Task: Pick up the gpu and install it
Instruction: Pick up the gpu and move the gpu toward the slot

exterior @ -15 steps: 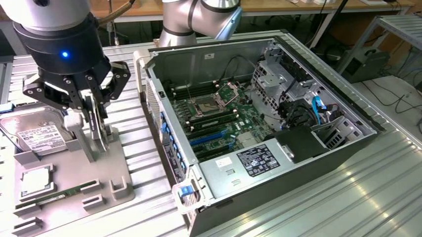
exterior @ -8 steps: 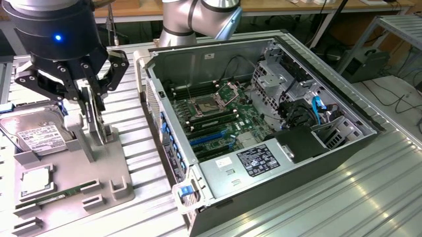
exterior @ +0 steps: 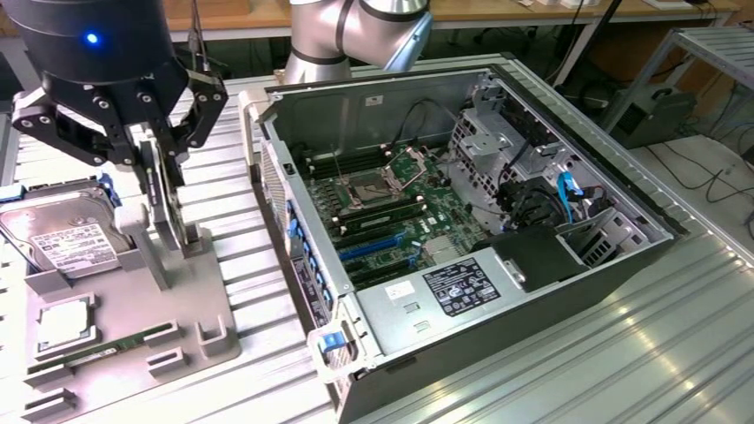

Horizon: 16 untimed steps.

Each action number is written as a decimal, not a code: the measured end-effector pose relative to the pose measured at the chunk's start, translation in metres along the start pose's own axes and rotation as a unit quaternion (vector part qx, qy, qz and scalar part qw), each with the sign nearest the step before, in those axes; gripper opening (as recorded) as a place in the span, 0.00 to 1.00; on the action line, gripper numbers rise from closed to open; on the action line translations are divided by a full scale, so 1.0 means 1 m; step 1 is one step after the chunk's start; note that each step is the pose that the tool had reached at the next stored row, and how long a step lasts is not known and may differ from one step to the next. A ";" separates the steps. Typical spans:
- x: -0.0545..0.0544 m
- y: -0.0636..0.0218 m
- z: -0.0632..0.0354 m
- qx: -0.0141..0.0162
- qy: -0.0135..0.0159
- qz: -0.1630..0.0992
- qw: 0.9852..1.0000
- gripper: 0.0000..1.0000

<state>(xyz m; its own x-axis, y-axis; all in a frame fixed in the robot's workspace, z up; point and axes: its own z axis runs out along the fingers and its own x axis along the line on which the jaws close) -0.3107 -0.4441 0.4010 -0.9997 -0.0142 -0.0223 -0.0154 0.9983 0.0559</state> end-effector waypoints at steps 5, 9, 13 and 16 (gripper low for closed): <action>0.000 0.0005 -0.0094 0.000 0.000 0.000 1.000 0.28; 0.000 0.0011 -0.0195 0.000 0.000 0.000 1.000 0.28; -0.001 0.0015 -0.0263 0.000 0.000 0.000 1.000 0.28; -0.001 0.0018 -0.0316 0.000 0.000 0.000 1.000 0.28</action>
<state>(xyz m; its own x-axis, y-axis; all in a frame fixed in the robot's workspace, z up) -0.3108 -0.4441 0.4326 -0.9996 -0.0142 -0.0224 -0.0154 0.9983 0.0559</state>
